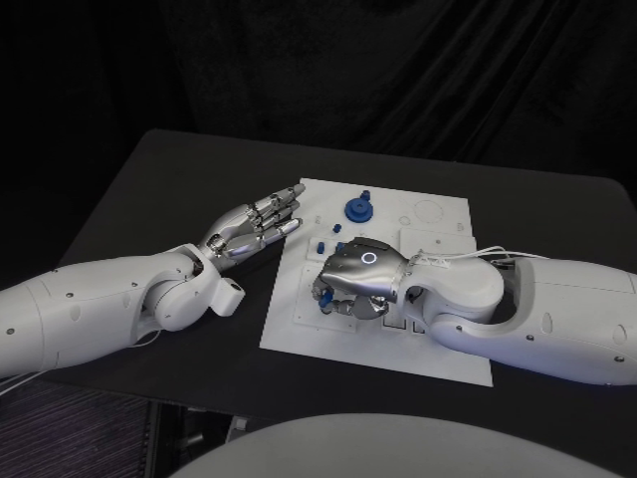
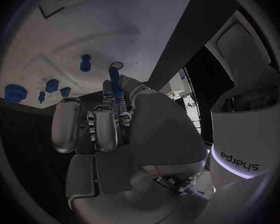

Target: Assemble the parts on the task board

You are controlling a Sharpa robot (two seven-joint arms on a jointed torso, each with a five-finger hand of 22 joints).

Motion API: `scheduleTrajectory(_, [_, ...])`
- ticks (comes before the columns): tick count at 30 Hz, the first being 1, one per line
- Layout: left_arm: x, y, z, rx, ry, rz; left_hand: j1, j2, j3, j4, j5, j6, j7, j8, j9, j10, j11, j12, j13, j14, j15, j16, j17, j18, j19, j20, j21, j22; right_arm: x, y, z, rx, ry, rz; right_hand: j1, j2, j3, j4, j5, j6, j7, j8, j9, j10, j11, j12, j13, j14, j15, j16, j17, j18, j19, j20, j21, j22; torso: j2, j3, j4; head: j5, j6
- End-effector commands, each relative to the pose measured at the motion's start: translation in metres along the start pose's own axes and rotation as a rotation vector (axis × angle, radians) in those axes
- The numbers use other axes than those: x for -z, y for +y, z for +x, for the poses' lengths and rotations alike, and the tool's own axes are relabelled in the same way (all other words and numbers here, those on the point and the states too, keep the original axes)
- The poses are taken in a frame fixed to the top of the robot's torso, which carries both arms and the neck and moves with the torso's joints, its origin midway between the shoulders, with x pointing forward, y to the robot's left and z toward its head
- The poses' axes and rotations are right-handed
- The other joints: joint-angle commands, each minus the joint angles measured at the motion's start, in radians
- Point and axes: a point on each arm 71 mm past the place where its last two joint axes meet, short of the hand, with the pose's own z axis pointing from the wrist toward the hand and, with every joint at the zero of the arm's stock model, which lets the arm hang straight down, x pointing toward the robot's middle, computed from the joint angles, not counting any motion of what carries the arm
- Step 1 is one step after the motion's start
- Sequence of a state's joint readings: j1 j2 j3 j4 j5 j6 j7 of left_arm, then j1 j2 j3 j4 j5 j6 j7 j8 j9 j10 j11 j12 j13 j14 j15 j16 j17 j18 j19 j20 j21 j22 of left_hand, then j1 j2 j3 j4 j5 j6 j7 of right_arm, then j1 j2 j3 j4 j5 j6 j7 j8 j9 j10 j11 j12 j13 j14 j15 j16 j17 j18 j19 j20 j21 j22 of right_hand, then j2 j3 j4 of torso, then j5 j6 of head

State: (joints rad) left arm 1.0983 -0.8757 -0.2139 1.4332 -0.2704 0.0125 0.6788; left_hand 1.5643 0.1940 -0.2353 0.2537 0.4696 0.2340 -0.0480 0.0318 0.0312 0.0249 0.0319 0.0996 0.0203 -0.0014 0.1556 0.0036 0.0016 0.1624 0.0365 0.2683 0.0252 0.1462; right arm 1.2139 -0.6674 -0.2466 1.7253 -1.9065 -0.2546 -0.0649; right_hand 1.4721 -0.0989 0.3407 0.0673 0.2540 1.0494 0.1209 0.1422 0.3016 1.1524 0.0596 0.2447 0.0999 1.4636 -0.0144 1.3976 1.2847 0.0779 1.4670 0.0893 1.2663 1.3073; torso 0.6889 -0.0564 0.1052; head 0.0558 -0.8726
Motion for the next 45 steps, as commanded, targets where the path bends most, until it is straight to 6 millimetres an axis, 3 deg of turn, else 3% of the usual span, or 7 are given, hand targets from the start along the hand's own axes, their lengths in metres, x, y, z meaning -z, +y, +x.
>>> scheduleTrajectory(1, [-0.0003,-0.0017,0.0017,0.016,0.009,0.026,0.007,0.006,0.002,-0.004,-0.004,-0.007,-0.001,-0.003,-0.001,-0.003,0.003,-0.003,-0.001,0.001,0.003,-0.004,-0.002,0.017,0.001,0.006,-0.001,-0.001,0.0019,0.0012,0.0025,0.016,0.014,-0.008,0.008,0.001,0.000,-0.005,-0.004,0.004,0.006,-0.001,0.001,0.008,0.002,-0.001,0.001,0.049,-0.004,0.001,-0.002,-0.016,0.015,-0.005,0.002,0.182,0.000,-0.0001,0.0022,-0.001,0.000])
scheduleTrajectory(10, [0.0002,-0.0014,0.0011,0.016,0.008,0.023,0.007,0.006,0.002,-0.004,-0.004,-0.007,-0.001,-0.003,-0.001,-0.003,0.003,-0.003,-0.001,0.001,0.003,-0.004,-0.002,0.017,0.001,0.006,-0.001,-0.001,0.0049,-0.0002,0.0036,0.015,0.023,0.000,0.007,0.001,-0.001,-0.005,-0.006,0.005,0.006,-0.001,0.003,0.010,0.001,-0.001,0.002,0.048,-0.004,-0.001,-0.005,-0.016,0.014,-0.005,0.000,0.182,0.001,-0.0006,-0.0004,-0.001,0.000])
scheduleTrajectory(45, [-0.0002,0.0005,0.0010,0.017,0.010,0.012,0.009,0.009,0.004,-0.006,-0.006,-0.009,-0.002,-0.003,-0.001,-0.003,0.003,-0.003,-0.001,0.001,0.004,-0.004,-0.002,0.017,0.001,0.005,-0.001,-0.002,0.0051,0.0014,0.0092,0.008,0.052,0.005,0.000,-0.001,-0.003,-0.005,-0.019,0.001,0.006,-0.006,0.008,0.017,0.000,-0.003,0.006,0.043,-0.004,-0.010,-0.020,-0.013,0.007,-0.005,-0.015,0.178,0.000,-0.0002,0.0016,-0.005,0.000])
